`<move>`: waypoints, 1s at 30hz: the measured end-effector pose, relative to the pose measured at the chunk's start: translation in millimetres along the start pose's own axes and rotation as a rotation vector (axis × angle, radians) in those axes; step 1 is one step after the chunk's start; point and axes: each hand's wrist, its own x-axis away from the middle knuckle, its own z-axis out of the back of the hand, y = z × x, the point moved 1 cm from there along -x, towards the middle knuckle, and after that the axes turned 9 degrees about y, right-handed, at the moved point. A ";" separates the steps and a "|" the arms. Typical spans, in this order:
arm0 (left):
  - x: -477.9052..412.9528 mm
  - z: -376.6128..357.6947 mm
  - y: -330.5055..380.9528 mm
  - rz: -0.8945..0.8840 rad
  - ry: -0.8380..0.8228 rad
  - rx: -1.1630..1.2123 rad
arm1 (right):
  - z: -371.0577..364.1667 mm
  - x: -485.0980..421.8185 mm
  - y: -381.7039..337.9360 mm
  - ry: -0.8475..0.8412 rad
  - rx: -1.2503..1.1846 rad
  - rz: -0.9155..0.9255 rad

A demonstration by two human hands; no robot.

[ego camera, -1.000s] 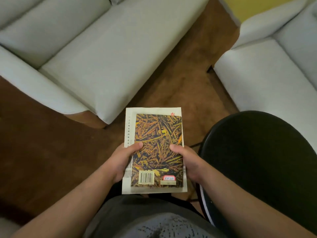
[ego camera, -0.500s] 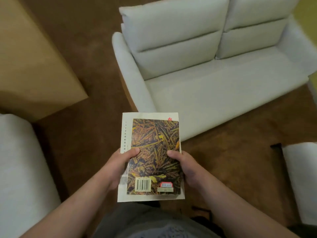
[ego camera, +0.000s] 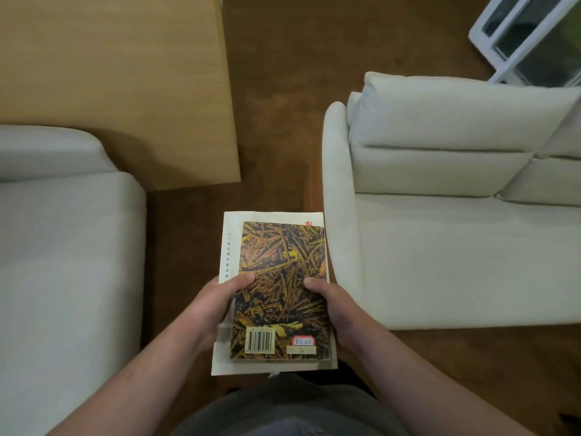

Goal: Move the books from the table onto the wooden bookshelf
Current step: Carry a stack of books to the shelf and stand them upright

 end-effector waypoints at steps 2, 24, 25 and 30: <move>-17.1 2.0 11.9 0.001 0.008 0.013 | -7.8 -19.2 -14.3 -0.012 0.012 -0.015; -230.0 -21.3 260.2 0.053 -0.016 -0.007 | -80.7 -199.7 -258.8 0.026 -0.027 0.029; -240.7 -21.7 271.7 0.052 -0.027 -0.012 | -84.7 -206.3 -269.3 0.038 -0.038 0.032; -295.3 -22.9 334.1 0.067 -0.088 -0.069 | -106.7 -244.4 -322.5 0.114 -0.080 0.037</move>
